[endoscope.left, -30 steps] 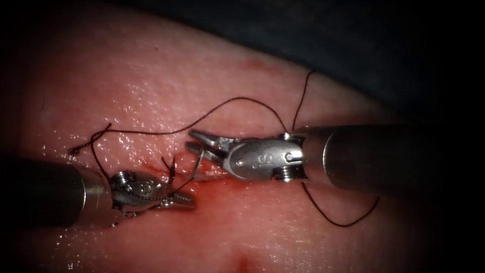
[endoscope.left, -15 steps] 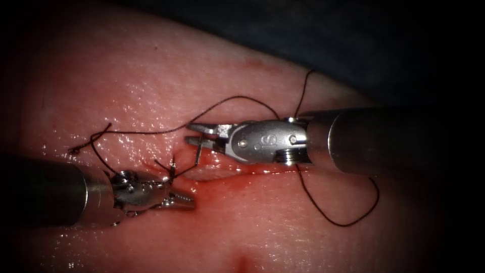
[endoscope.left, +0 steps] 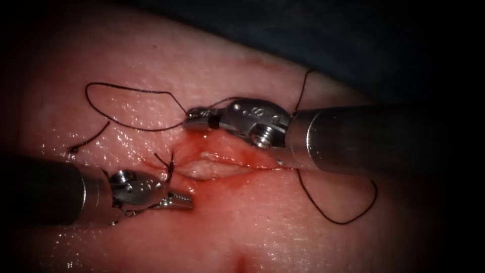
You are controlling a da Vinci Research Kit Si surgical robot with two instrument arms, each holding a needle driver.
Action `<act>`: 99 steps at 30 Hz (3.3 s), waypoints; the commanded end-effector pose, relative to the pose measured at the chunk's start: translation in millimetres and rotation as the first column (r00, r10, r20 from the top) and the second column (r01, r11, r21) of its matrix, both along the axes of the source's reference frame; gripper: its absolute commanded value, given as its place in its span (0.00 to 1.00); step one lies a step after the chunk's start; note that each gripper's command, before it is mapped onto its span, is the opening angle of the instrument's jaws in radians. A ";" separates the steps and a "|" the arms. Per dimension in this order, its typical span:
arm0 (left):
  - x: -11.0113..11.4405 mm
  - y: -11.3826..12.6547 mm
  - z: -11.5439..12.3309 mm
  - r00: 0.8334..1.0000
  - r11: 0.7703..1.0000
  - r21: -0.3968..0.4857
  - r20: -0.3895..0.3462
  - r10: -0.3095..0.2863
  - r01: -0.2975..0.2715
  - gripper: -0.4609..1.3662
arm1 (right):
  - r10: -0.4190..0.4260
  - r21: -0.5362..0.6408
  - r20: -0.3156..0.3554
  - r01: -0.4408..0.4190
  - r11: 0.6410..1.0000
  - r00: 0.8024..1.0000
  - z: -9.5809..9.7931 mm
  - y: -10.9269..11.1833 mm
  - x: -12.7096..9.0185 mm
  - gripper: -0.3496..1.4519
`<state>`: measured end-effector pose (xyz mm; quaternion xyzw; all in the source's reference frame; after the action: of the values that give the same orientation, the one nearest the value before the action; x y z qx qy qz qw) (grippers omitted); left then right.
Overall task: Wound Closure
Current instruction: Press the tissue with the left tool while driving the needle through the skin above the cut with the right tool.
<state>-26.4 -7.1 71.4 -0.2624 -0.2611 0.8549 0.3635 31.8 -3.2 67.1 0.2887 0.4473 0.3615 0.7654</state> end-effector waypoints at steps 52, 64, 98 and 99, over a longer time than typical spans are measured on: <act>0.4 0.2 -0.2 1.000 1.000 0.003 0.005 0.009 -0.009 0.31 | 0.064 -0.195 -0.267 -0.119 0.974 0.961 -0.6 -0.6 0.1 0.95; 0.4 0.2 -0.2 1.000 1.000 0.003 0.006 0.010 -0.010 0.31 | 0.106 -0.370 -0.232 -0.188 0.910 0.967 -2.3 -0.3 0.1 0.95; 0.7 0.3 -0.3 1.000 1.000 0.004 0.009 0.016 -0.016 0.30 | 0.188 0.242 -0.227 -0.131 0.961 0.956 -1.4 -4.7 1.0 0.00; 0.7 0.3 -0.3 1.000 1.000 0.004 0.009 0.016 -0.016 0.31 | 0.186 0.276 -0.219 -0.122 0.953 0.958 -1.2 -5.2 1.1 0.00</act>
<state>-25.7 -6.8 71.1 -0.2632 -0.2664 0.8561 0.3560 32.8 -9.1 65.9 0.3985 0.5036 0.4401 0.6276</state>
